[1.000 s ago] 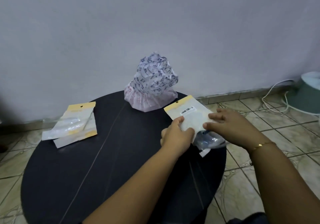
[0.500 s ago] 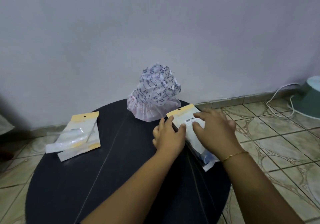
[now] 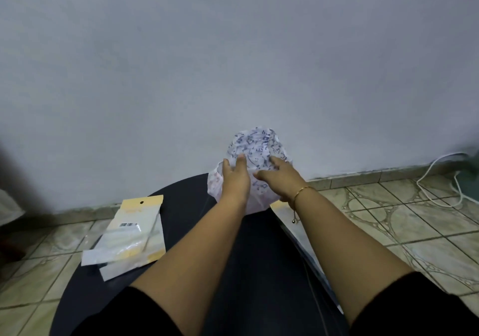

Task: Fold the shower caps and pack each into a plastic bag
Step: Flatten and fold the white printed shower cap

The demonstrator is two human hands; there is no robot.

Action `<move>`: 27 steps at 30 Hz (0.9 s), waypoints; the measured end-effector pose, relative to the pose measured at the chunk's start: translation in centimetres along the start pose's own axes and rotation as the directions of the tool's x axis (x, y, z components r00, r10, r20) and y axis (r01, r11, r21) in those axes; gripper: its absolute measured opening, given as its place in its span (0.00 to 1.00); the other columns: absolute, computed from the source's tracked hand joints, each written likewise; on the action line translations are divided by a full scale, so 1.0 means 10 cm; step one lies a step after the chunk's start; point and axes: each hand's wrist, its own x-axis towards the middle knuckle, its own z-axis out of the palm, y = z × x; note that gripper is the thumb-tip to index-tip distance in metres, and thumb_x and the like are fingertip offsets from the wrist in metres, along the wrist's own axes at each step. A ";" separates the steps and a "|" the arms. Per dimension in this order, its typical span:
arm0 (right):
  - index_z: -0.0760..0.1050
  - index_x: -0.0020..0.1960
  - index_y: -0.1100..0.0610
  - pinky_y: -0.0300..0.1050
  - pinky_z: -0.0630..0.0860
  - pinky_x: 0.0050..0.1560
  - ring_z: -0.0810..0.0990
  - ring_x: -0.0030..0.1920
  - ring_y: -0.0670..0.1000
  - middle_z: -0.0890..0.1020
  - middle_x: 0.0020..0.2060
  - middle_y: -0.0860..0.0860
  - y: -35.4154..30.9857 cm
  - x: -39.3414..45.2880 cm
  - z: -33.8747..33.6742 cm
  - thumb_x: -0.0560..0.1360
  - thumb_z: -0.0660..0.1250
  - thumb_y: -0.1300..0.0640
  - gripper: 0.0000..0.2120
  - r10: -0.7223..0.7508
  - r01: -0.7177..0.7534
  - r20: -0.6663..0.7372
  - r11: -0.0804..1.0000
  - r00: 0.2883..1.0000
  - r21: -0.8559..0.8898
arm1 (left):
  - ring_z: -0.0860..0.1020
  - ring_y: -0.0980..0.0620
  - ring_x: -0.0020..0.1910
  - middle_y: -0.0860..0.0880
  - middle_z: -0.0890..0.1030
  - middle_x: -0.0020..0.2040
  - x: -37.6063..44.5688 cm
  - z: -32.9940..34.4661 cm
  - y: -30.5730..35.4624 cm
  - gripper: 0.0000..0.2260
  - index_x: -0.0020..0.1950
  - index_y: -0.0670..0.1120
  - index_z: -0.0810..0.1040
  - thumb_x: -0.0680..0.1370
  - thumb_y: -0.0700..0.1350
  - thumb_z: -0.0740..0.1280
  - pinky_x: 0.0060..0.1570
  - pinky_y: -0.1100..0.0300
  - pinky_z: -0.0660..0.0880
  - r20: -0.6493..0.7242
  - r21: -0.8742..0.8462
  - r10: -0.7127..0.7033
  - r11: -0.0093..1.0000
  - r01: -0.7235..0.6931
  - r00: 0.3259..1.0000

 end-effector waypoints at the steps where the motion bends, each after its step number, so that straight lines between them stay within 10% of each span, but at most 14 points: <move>1: 0.61 0.73 0.49 0.51 0.68 0.66 0.68 0.68 0.55 0.65 0.71 0.51 0.00 -0.01 0.04 0.72 0.68 0.51 0.32 -0.024 0.024 -0.007 1.000 1.000 0.011 | 0.65 0.43 0.71 0.48 0.61 0.75 0.02 -0.02 -0.01 0.33 0.77 0.57 0.50 0.75 0.66 0.56 0.69 0.44 0.63 0.037 -0.044 -0.010 0.999 0.012 0.999; 6: 0.65 0.71 0.48 0.45 0.59 0.71 0.60 0.73 0.53 0.54 0.76 0.52 -0.04 -0.29 0.14 0.73 0.64 0.59 0.27 -0.195 0.193 -0.064 0.981 0.979 -0.036 | 0.71 0.44 0.67 0.51 0.65 0.73 -0.14 -0.19 0.04 0.51 0.76 0.59 0.52 0.58 0.74 0.66 0.60 0.42 0.73 0.061 -0.225 0.001 0.974 0.013 0.998; 11: 0.68 0.66 0.42 0.16 0.54 0.54 0.54 0.70 0.38 0.53 0.75 0.45 -0.10 -0.90 0.20 0.74 0.58 0.70 0.29 -0.440 0.439 0.023 0.897 0.898 0.053 | 0.79 0.45 0.55 0.47 0.76 0.62 -0.33 -0.50 0.05 0.34 0.69 0.51 0.67 0.68 0.61 0.73 0.54 0.42 0.77 -0.054 -0.351 0.068 0.933 -0.082 0.996; 14: 0.69 0.62 0.40 0.23 0.62 0.61 0.63 0.68 0.40 0.65 0.67 0.38 -0.01 -1.20 0.28 0.75 0.58 0.71 0.28 -0.479 0.485 -0.082 0.846 0.874 0.221 | 0.81 0.43 0.52 0.45 0.81 0.56 -0.49 -0.79 -0.02 0.24 0.62 0.49 0.72 0.71 0.60 0.70 0.51 0.42 0.78 -0.126 -0.390 0.063 0.915 -0.108 0.990; 18: 0.69 0.55 0.47 0.44 0.75 0.51 0.76 0.51 0.45 0.76 0.55 0.49 0.24 -1.48 0.46 0.76 0.64 0.55 0.09 -0.122 0.266 -0.292 0.807 0.949 0.527 | 0.82 0.45 0.50 0.46 0.82 0.54 -0.83 -1.20 -0.28 0.17 0.62 0.47 0.73 0.78 0.55 0.63 0.38 0.52 0.80 -0.134 -0.443 -0.001 0.894 -0.059 0.991; 22: 0.67 0.63 0.52 0.49 0.77 0.46 0.78 0.53 0.52 0.75 0.57 0.51 0.46 -1.68 0.66 0.69 0.64 0.36 0.29 0.116 -0.128 0.059 0.782 0.992 0.610 | 0.83 0.46 0.47 0.46 0.84 0.52 -1.21 -1.45 -0.62 0.17 0.62 0.46 0.75 0.80 0.55 0.60 0.36 0.54 0.79 -0.096 -0.423 -0.106 0.905 0.056 0.990; 27: 0.78 0.53 0.47 0.54 0.74 0.55 0.81 0.52 0.54 0.84 0.49 0.50 0.64 -1.88 0.75 0.66 0.62 0.32 0.24 0.106 -0.234 0.262 0.818 0.959 0.525 | 0.84 0.46 0.41 0.44 0.85 0.44 -1.52 -1.68 -0.87 0.16 0.53 0.43 0.79 0.77 0.55 0.64 0.34 0.55 0.78 -0.042 -0.216 -0.165 0.965 0.152 0.985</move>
